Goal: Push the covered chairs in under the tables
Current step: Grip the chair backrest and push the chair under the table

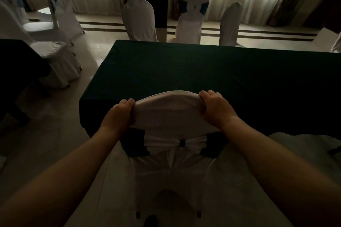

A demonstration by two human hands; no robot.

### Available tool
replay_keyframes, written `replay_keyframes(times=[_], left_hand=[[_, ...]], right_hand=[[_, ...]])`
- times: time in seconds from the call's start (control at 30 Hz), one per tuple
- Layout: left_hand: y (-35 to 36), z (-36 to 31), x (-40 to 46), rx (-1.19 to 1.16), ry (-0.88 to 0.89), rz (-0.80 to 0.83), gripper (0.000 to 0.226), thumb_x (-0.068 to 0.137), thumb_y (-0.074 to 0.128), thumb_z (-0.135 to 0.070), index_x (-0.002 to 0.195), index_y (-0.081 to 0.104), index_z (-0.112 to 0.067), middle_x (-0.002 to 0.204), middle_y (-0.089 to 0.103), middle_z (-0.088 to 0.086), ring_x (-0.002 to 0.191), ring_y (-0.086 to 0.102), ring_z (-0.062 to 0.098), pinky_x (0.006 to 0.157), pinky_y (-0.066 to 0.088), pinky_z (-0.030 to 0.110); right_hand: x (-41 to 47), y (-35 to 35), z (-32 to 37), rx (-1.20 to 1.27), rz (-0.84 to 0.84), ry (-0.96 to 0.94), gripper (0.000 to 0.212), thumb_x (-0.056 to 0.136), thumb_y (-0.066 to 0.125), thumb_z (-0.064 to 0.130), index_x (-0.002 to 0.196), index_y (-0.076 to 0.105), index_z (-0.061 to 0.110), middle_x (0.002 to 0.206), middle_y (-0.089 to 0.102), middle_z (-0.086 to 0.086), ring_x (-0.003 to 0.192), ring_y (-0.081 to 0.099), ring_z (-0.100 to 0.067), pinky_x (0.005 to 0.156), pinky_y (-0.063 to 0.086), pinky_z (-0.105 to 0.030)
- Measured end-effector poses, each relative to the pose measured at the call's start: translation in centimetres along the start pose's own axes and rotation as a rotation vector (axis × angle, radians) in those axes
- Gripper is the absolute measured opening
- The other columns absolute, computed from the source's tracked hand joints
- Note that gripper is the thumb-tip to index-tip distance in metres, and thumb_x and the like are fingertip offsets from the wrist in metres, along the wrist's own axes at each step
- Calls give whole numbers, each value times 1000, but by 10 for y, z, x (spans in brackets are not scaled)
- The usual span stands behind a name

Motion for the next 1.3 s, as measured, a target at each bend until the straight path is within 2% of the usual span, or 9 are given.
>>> replay_keyframes(times=[0.13, 0.37, 0.53, 0.67, 0.8, 1.03, 1.17, 1.3], left_hand=[[-3, 2, 44, -11, 15, 5, 32, 83, 67, -17, 106, 46, -24, 95, 52, 2, 76, 55, 18, 63, 47, 32], [7, 29, 70, 11, 100, 60, 47, 72, 77, -16, 107, 46, -22, 96, 52, 3, 73, 48, 13, 60, 41, 29], [22, 30, 70, 8, 127, 74, 47, 73, 79, -19, 108, 48, -22, 98, 53, 2, 77, 55, 16, 63, 51, 31], [39, 27, 69, 13, 115, 56, 42, 76, 76, -18, 104, 46, -22, 94, 52, 2, 72, 50, 13, 58, 42, 27], [53, 20, 72, 26, 107, 63, 39, 78, 74, -18, 105, 46, -21, 93, 51, 2, 70, 49, 13, 57, 41, 27], [67, 22, 85, 75, 50, 88, 38, 78, 71, -14, 106, 45, -17, 96, 52, 5, 77, 52, 19, 58, 37, 29], [73, 23, 97, 72, 56, 77, 40, 76, 72, -11, 106, 46, -16, 95, 51, 6, 76, 54, 22, 57, 39, 30], [76, 18, 110, 37, 34, 70, 37, 79, 71, -12, 103, 44, -20, 93, 50, 3, 74, 51, 19, 58, 44, 32]], right_hand=[[45, -6, -10, -30, 28, 40, 43, 79, 70, 19, 113, 46, 30, 99, 50, 1, 85, 43, -13, 67, 37, -30], [50, 12, -3, -44, 32, -14, 49, 74, 76, 25, 109, 44, 32, 93, 44, 7, 80, 42, -11, 63, 35, -27], [47, 28, -7, -58, 42, -35, 46, 75, 74, 26, 109, 43, 32, 94, 47, 6, 79, 42, -11, 60, 36, -27], [48, 45, -17, -83, 59, -36, 50, 73, 75, 25, 110, 42, 32, 95, 50, 3, 77, 41, -11, 58, 35, -26], [52, 55, -29, -95, 50, -40, 50, 73, 75, 22, 110, 42, 30, 95, 50, 2, 77, 41, -12, 57, 37, -26], [62, 74, -35, -81, 42, -66, 47, 73, 72, 17, 106, 41, 29, 90, 49, 1, 72, 38, -12, 53, 36, -27], [78, 81, -43, -75, 26, -49, 48, 70, 70, 13, 105, 41, 30, 88, 45, 2, 72, 36, -12, 51, 36, -28], [94, 79, -52, -81, 44, -9, 53, 69, 72, 12, 105, 39, 32, 85, 35, 8, 72, 37, -12, 51, 40, -30]])
Point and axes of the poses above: each hand's wrist, its own x-axis towards the middle knuckle, its own y-axis out of the palm, z = x × y, the point moved 4 cm from there along x, towards the middle knuckle
